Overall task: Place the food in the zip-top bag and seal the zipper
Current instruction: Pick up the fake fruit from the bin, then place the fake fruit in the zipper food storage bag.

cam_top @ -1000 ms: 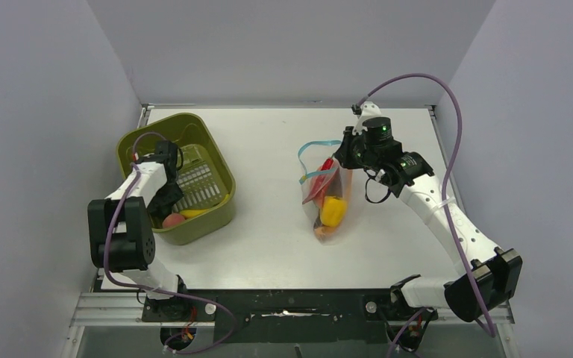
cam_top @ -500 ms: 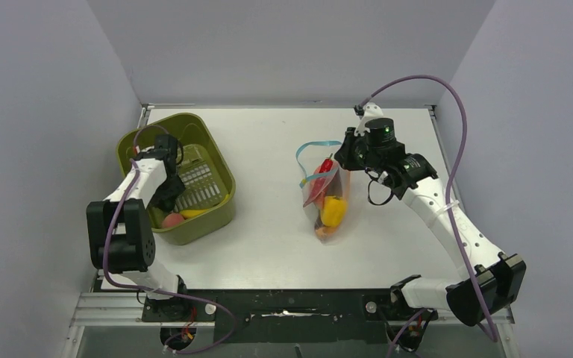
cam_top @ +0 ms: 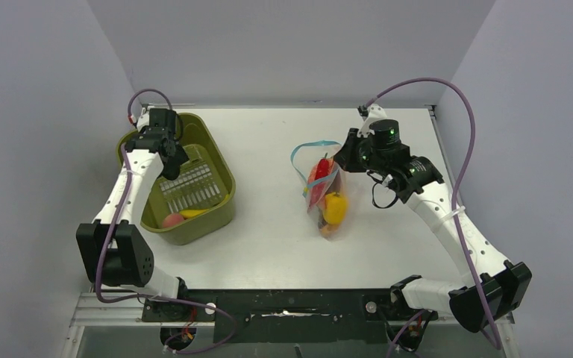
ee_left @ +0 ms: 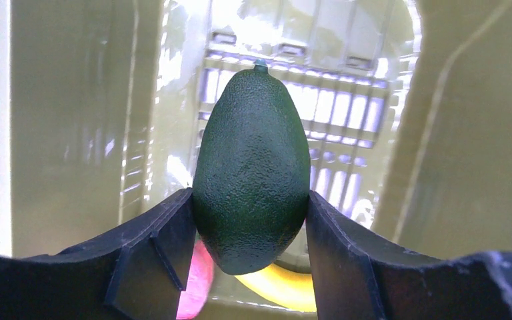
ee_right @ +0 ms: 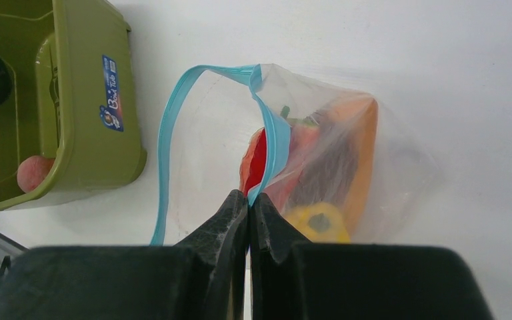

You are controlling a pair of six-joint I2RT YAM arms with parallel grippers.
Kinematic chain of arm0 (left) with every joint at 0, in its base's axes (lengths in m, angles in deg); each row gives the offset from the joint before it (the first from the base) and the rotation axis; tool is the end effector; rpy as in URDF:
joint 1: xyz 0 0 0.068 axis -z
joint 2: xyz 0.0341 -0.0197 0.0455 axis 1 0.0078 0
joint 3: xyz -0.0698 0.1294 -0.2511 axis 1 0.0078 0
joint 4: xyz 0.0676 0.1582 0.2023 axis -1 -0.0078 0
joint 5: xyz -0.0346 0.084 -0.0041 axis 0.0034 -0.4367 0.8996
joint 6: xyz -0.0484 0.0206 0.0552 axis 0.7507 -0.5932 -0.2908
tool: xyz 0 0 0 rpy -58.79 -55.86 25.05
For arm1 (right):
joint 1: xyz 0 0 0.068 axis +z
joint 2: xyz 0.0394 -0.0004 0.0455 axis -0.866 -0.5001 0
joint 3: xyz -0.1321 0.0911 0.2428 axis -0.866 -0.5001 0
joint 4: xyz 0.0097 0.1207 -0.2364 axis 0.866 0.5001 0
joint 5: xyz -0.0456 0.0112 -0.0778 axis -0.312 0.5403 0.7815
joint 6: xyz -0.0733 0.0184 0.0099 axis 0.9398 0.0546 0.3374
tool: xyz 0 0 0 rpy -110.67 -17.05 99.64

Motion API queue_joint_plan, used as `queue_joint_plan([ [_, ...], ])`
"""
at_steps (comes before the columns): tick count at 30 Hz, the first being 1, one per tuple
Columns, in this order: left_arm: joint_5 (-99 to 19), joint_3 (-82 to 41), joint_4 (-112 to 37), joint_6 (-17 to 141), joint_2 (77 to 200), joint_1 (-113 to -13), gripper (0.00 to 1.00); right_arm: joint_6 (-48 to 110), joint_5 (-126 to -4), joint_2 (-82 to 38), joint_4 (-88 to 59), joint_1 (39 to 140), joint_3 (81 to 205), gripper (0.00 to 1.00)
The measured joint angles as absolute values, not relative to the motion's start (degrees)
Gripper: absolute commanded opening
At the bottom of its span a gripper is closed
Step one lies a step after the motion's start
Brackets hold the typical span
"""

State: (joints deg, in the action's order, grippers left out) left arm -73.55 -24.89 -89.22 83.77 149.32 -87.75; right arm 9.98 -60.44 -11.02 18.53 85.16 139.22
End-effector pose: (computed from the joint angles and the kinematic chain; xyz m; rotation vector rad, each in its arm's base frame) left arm 0.3274 0.0173 0.2972 -0.8310 2.3506 0.3251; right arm 0.2603 0.1262 0.3746 0.0200 2.1842 0.5990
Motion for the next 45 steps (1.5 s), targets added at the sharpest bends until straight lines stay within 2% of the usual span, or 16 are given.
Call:
queue_joint_plan([
  [9, -63.3, -27.3, -86.5, 85.2, 144.8, -86.3, 0.36, 9.0, -60.9, -12.2, 18.4, 85.6, 139.5, 0.00],
  [19, -43.1, -19.5, -64.3, 86.8, 131.0, -85.9, 0.37, 8.7, -60.9, -14.4, 18.3, 89.4, 142.0, 0.00],
  [23, -34.4, -16.5, -55.3, 88.2, 131.1, -84.1, 0.35, 8.2, -61.0, -15.8, 17.6, 89.8, 143.2, 0.00],
  [29, -26.7, -14.3, -47.3, 90.4, 134.1, -75.6, 0.33, 6.3, -61.9, -17.4, 15.6, 89.8, 143.8, 0.00],
  [36, -24.1, -12.6, -40.1, 93.5, 137.6, -67.3, 0.33, 5.2, -62.4, -17.6, 14.2, 90.1, 144.5, 0.00],
  [45, -23.1, -12.6, -36.0, 95.0, 143.5, -62.2, 0.33, 4.8, -62.5, -17.6, 13.3, 90.4, 144.9, 0.00],
])
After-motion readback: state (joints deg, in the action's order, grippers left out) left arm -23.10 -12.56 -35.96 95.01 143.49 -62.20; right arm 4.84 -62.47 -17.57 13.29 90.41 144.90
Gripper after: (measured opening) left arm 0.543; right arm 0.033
